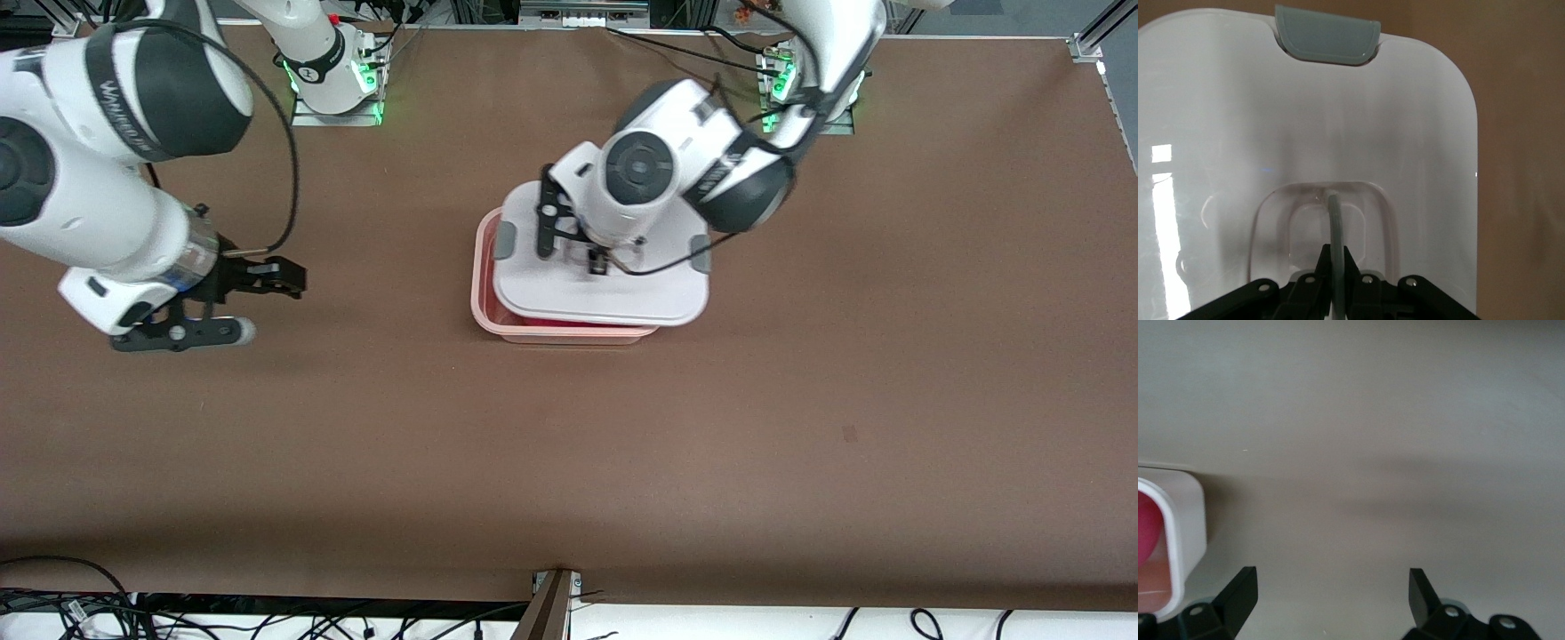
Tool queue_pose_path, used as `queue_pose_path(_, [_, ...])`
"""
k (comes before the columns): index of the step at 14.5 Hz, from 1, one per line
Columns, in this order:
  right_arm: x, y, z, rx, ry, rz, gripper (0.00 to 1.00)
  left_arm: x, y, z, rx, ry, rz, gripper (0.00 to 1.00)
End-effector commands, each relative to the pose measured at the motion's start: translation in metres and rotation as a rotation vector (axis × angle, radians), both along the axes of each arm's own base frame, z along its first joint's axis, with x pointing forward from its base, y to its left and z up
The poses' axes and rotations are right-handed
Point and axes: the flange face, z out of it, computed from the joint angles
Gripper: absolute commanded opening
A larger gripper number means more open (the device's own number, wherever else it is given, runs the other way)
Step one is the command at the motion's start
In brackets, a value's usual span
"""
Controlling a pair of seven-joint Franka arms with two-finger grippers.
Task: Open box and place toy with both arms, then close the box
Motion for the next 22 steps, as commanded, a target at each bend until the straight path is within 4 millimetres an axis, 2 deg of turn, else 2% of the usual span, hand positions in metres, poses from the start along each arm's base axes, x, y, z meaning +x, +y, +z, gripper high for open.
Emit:
queue_pose_path(1, [-0.006,-0.039,0.028,-0.023,0.023,-0.086,1.0,-0.005,-0.024,-0.01,-0.036,-0.048,0.015,0.0])
queue_pose_path(2, [-0.005,-0.057,0.028,-0.032,0.034,-0.117,1.0,-0.002,-0.025,-0.02,-0.038,-0.05,0.027,0.0])
queue_pose_path(3, [-0.006,-0.066,0.03,-0.017,0.038,-0.12,1.0,-0.001,-0.025,-0.032,-0.032,-0.048,0.026,0.0])
queue_pose_path(4, [-0.011,-0.073,0.047,0.006,0.005,-0.113,1.0,0.001,-0.025,-0.041,-0.014,-0.061,0.016,0.0])
queue_pose_path(5, [-0.014,-0.084,0.057,0.012,-0.012,-0.123,1.0,0.002,-0.025,-0.042,-0.001,-0.082,0.004,0.0])
queue_pose_path(6, [-0.015,-0.085,0.06,0.014,-0.015,-0.124,1.0,0.002,-0.025,-0.042,0.007,-0.091,-0.002,0.0])
queue_pose_path(7, [-0.019,-0.086,0.071,0.019,-0.04,-0.123,1.0,0.001,-0.026,-0.04,0.007,-0.097,-0.008,0.0])
queue_pose_path(10, [-0.033,-0.09,0.07,0.043,-0.047,-0.094,1.0,0.004,-0.023,-0.033,0.004,-0.109,-0.005,0.0])
queue_pose_path(14, [-0.038,-0.103,0.066,0.043,-0.026,-0.077,1.0,0.007,-0.021,-0.035,0.035,-0.144,-0.025,0.0])
queue_pose_path(16, [-0.055,-0.101,0.063,0.041,-0.002,-0.088,1.0,0.004,-0.023,-0.043,0.038,-0.131,-0.025,0.0])
queue_pose_path(19, [-0.071,-0.101,0.065,0.041,0.017,-0.081,1.0,-0.001,-0.029,-0.045,0.054,-0.124,0.055,0.0])
queue_pose_path(22, [-0.067,-0.109,0.059,0.037,0.027,-0.045,1.0,0.004,-0.024,-0.049,0.063,-0.103,0.136,0.0])
